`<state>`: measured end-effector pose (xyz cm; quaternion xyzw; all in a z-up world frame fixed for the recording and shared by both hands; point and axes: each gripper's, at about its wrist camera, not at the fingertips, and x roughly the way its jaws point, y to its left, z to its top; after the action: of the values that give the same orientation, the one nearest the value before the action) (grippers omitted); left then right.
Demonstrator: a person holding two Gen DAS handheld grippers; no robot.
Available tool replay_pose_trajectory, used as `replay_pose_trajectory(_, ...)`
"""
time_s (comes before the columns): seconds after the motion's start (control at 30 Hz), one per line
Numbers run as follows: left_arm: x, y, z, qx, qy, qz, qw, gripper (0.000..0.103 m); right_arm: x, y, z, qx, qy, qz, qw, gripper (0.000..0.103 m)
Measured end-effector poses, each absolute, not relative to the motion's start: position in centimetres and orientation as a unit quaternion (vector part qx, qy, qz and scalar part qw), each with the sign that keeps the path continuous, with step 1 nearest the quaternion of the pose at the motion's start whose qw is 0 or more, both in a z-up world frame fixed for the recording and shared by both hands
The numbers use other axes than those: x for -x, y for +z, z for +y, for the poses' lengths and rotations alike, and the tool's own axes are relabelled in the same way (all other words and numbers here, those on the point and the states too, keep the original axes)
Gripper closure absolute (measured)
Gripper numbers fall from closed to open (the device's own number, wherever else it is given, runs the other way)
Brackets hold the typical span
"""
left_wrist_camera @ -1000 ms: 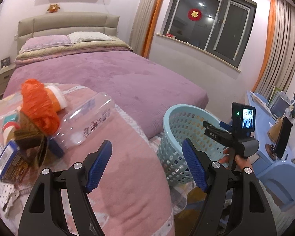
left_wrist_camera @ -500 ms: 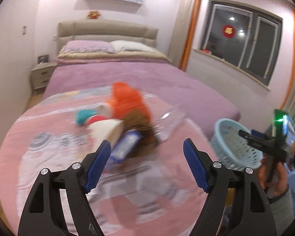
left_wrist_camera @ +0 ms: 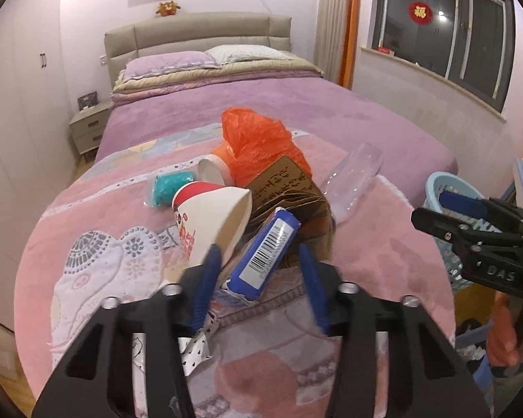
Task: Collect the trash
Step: 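Grasp the blue-and-red card box with the left tool and lift it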
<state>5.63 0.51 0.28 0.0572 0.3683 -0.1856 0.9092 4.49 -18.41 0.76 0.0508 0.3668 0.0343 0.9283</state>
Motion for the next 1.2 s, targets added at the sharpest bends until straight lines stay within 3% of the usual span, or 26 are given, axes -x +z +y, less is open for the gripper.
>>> replay_pose_trajectory(0.1, -4.7, 0.2, 0.8, -0.058, -0.193, 0.361, 0.91, 0.076, -4.7, 1.3, -16.8, -0.045, 0.055, 0.364, 0.929, 0.044)
replay_pose_trajectory(0.17, -3.6, 0.3, 1.4, -0.054, -0.205, 0.354, 0.911, 0.078, -4.9, 1.4, -15.7, -0.042, 0.072, 0.366, 0.927, 0.056)
replay_pose_trajectory(0.27, -1.9, 0.1, 2.2, -0.053, -0.225, 0.344, 0.91, 0.079, -5.7, 1.1, -14.7, -0.036, 0.085, 0.373, 0.923, 0.066)
replay_pose_trajectory(0.5, 2.4, -1.4, 3.8, -0.055, -0.292, 0.334, 0.895, 0.08, -5.0, 0.4, -14.1, -0.044, 0.088, 0.379, 0.92, 0.067)
replay_pose_trajectory(0.73, 3.8, -3.0, 4.5, -0.044, -0.292, 0.373, 0.88, 0.078, -3.9, -0.4, -15.2, -0.062, 0.08, 0.386, 0.917, 0.067)
replay_pose_trajectory(0.8, 4.1, -3.4, 5.1, -0.032, -0.285, 0.382, 0.879, 0.066, -3.6, -0.7, -15.6, -0.066, 0.077, 0.389, 0.916, 0.067)
replay_pose_trajectory(0.87, 4.4, -3.4, 5.7, -0.016, -0.281, 0.383, 0.88, 0.046, -3.5, -0.9, -15.8, -0.069, 0.077, 0.392, 0.914, 0.067)
replay_pose_trajectory(1.2, 2.6, -3.4, 7.1, 0.004, -0.229, 0.396, 0.889, 0.045, -2.8, -1.3, -15.0, -0.051, 0.077, 0.389, 0.916, 0.067)
